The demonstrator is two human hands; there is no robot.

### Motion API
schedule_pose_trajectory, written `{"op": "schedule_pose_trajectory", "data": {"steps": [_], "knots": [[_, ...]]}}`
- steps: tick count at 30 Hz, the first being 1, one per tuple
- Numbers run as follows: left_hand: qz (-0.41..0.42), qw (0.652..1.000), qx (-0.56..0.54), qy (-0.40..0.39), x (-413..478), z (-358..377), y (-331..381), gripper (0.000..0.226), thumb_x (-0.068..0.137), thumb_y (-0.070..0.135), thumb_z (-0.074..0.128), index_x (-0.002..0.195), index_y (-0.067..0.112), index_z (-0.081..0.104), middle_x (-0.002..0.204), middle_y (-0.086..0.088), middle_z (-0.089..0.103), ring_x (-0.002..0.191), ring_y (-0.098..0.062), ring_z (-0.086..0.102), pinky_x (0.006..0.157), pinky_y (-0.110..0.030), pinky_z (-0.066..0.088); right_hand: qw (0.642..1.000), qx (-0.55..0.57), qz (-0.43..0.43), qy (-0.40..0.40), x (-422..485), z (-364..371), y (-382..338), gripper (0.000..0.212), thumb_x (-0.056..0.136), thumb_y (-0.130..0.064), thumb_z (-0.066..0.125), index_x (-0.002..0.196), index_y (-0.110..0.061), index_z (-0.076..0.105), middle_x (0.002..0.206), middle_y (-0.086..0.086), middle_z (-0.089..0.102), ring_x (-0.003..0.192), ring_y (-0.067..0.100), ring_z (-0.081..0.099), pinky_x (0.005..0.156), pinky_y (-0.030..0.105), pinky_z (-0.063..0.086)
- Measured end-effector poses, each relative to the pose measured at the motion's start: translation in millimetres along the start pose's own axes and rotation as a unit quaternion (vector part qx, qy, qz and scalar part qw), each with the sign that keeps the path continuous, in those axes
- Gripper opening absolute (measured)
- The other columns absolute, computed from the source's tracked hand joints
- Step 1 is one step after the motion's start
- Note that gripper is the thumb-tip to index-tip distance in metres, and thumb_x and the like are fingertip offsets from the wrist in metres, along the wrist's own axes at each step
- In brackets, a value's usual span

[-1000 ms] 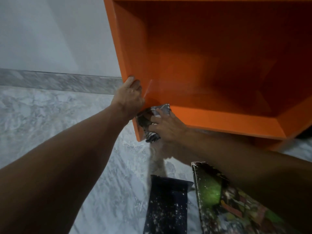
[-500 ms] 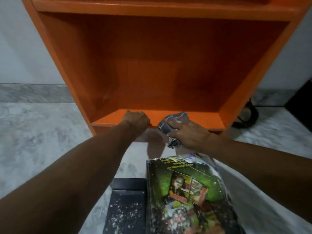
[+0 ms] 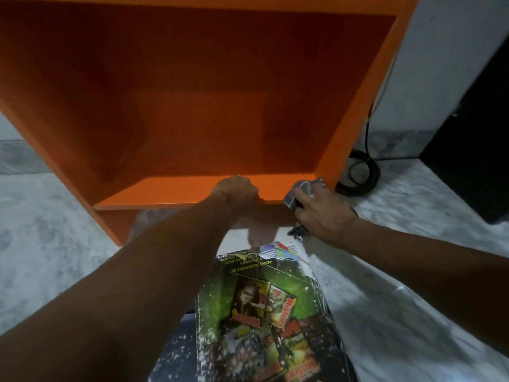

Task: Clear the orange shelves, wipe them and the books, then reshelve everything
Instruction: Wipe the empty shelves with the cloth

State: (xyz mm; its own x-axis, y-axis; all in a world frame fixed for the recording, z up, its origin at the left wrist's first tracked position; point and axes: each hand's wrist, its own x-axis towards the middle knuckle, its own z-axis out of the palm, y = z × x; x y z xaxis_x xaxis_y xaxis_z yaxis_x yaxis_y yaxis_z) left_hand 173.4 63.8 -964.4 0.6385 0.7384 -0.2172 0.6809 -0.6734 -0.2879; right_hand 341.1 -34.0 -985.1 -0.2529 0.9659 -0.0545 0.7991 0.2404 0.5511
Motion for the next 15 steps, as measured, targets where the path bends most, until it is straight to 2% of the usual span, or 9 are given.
{"op": "schedule_pose_trajectory", "data": {"steps": [2, 4, 6, 9, 10, 12, 14, 15], "knots": [[0.002, 1.000, -0.005, 0.003, -0.8, -0.5, -0.4, 0.042, 0.095, 0.016, 0.053, 0.135, 0.002, 0.051, 0.134, -0.021, 0.052, 0.121, -0.035, 0.053, 0.097, -0.041, 0.048, 1.000, -0.009, 0.008, -0.029, 0.6, -1.0, -4.3, 0.017, 0.089, -0.013, 0.059, 0.100, -0.008, 0.070, 0.118, 0.020, 0.046, 0.096, 0.038, 0.051, 0.074, 0.047, 0.047], [0.006, 1.000, -0.012, 0.009, -0.6, 0.6, -1.3, 0.039, 0.098, 0.019, 0.051, 0.134, 0.003, 0.052, 0.130, -0.019, 0.055, 0.119, -0.034, 0.054, 0.093, -0.039, 0.047, 0.995, -0.009, 0.018, -0.093, 0.3, -9.9, -9.3, 0.024, 0.094, -0.014, 0.052, 0.112, -0.005, 0.065, 0.121, 0.020, 0.045, 0.104, 0.040, 0.051, 0.079, 0.048, 0.049], [0.011, 1.000, -0.006, 0.021, -0.7, 3.3, -2.7, 0.038, 0.099, 0.021, 0.050, 0.132, 0.004, 0.053, 0.126, -0.017, 0.057, 0.114, -0.031, 0.056, 0.089, -0.038, 0.049, 0.988, 0.045, 0.034, -0.146, 0.7, -23.1, -9.0, 0.026, 0.089, -0.020, 0.060, 0.112, -0.008, 0.064, 0.115, 0.015, 0.057, 0.100, 0.035, 0.059, 0.077, 0.041, 0.051], [0.018, 1.000, 0.001, 0.018, 3.4, 5.3, -4.0, 0.033, 0.098, 0.017, 0.050, 0.129, 0.006, 0.056, 0.126, -0.016, 0.059, 0.113, -0.031, 0.058, 0.091, -0.039, 0.052, 0.944, 0.208, 0.117, -0.228, -0.3, -45.1, 10.2, 0.033, 0.080, -0.029, 0.071, 0.103, -0.011, 0.058, 0.104, 0.010, 0.065, 0.090, 0.027, 0.063, 0.066, 0.030, 0.046], [0.021, 1.000, 0.008, 0.015, 5.1, 5.1, -4.4, 0.032, 0.097, 0.013, 0.050, 0.127, 0.006, 0.058, 0.126, -0.015, 0.060, 0.114, -0.032, 0.058, 0.092, -0.041, 0.052, 0.934, 0.241, 0.143, -0.221, 0.7, -49.9, 18.6, 0.028, 0.082, -0.028, 0.068, 0.099, -0.011, 0.055, 0.102, 0.011, 0.063, 0.090, 0.028, 0.061, 0.066, 0.030, 0.043], [0.027, 0.999, 0.020, 0.014, 7.4, 4.6, -4.3, 0.030, 0.096, 0.009, 0.049, 0.123, 0.007, 0.061, 0.126, -0.014, 0.061, 0.114, -0.032, 0.059, 0.093, -0.043, 0.053, 0.914, 0.312, 0.209, -0.154, 6.6, -59.0, 33.2, 0.017, 0.083, -0.023, 0.063, 0.087, -0.010, 0.053, 0.090, 0.011, 0.061, 0.082, 0.030, 0.058, 0.064, 0.031, 0.042], [0.034, 0.999, 0.030, 0.012, 8.4, 4.4, -4.9, 0.030, 0.098, 0.011, 0.048, 0.125, 0.008, 0.059, 0.128, -0.013, 0.060, 0.116, -0.031, 0.058, 0.094, -0.041, 0.051, 0.870, 0.402, 0.279, -0.064, 17.1, -64.6, 38.1, 0.009, 0.081, -0.016, 0.064, 0.085, -0.009, 0.059, 0.076, 0.008, 0.059, 0.075, 0.029, 0.058, 0.061, 0.034, 0.046], [0.034, 0.999, 0.037, 0.009, 7.9, 4.5, -4.8, 0.030, 0.099, 0.011, 0.047, 0.127, 0.008, 0.057, 0.128, -0.013, 0.058, 0.117, -0.031, 0.057, 0.093, -0.039, 0.051, 0.853, 0.428, 0.298, -0.018, 22.5, -65.5, 37.6, 0.008, 0.081, -0.012, 0.064, 0.088, -0.009, 0.062, 0.075, 0.008, 0.060, 0.076, 0.029, 0.059, 0.063, 0.036, 0.050]]}}
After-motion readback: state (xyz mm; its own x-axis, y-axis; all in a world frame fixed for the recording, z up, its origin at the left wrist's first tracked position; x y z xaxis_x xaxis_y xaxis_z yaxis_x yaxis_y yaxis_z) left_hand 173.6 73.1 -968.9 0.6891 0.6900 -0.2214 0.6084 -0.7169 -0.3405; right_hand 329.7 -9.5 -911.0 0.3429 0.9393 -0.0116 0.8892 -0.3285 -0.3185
